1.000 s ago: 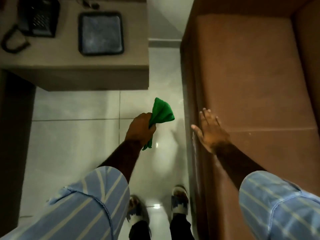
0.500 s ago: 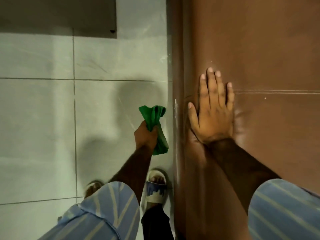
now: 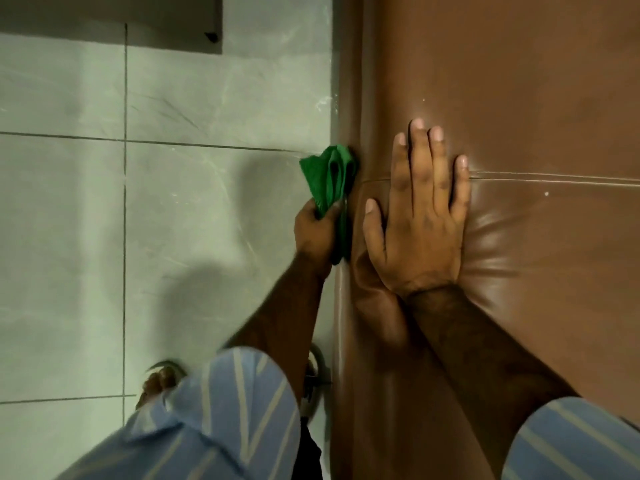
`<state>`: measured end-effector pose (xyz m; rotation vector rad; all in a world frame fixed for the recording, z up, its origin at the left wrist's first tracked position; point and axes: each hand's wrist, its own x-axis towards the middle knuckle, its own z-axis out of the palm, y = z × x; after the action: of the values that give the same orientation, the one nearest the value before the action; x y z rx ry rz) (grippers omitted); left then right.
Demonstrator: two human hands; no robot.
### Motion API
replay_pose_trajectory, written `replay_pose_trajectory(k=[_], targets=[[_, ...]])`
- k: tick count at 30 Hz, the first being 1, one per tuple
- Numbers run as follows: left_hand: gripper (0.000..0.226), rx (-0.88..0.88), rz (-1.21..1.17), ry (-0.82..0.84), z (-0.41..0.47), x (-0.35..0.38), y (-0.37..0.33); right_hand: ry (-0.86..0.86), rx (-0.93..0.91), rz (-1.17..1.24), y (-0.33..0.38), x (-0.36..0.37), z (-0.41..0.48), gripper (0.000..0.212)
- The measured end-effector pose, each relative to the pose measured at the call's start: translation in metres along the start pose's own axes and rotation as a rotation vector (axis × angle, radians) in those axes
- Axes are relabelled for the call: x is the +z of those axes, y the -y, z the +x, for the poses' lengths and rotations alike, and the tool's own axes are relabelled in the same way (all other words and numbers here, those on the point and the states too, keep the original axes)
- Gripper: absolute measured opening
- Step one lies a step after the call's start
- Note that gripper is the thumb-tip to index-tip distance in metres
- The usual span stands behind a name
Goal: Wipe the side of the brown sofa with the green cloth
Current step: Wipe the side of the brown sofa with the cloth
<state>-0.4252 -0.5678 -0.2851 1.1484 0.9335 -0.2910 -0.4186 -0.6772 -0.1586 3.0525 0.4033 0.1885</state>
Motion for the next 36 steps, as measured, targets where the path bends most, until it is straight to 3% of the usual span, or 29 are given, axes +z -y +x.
replay_pose_trajectory(k=[3,8,13,16,20,22,24,27,32,36], targets=[[0.027,-0.096,0.042,0.010,-0.037,-0.021,0.043,0.016,0.002,-0.009,0.001,0.001,0.000,0.078],[0.031,-0.243,0.420,-0.010,-0.021,-0.040,0.074,0.021,0.016,-0.012,0.002,0.001,-0.001,0.077],[0.051,-0.119,0.264,-0.018,0.058,-0.009,0.034,0.019,0.018,-0.022,0.002,0.000,0.001,0.077],[0.037,-0.043,0.102,0.050,0.035,-0.007,0.007,0.016,0.017,-0.017,0.003,0.000,0.000,0.077],[0.032,-0.107,-0.039,0.105,-0.030,-0.028,0.051,0.023,0.023,-0.021,0.003,-0.002,0.000,0.078],[0.026,-0.185,0.064,0.106,-0.055,-0.051,0.082,0.019,0.022,-0.018,0.004,-0.001,0.000,0.078],[0.024,-0.248,0.339,0.098,-0.069,-0.066,0.101,0.012,0.023,-0.008,0.005,-0.001,-0.001,0.078],[0.029,-0.303,0.548,0.076,-0.055,-0.058,0.090,0.009,0.024,-0.010,0.004,-0.001,-0.001,0.078],[0.052,-0.146,0.286,-0.009,0.041,-0.017,0.027,-0.004,0.026,-0.021,0.006,0.000,-0.002,0.079],[0.039,-0.054,0.064,0.039,-0.003,-0.014,0.015,0.006,0.029,-0.023,0.006,-0.003,-0.001,0.080]])
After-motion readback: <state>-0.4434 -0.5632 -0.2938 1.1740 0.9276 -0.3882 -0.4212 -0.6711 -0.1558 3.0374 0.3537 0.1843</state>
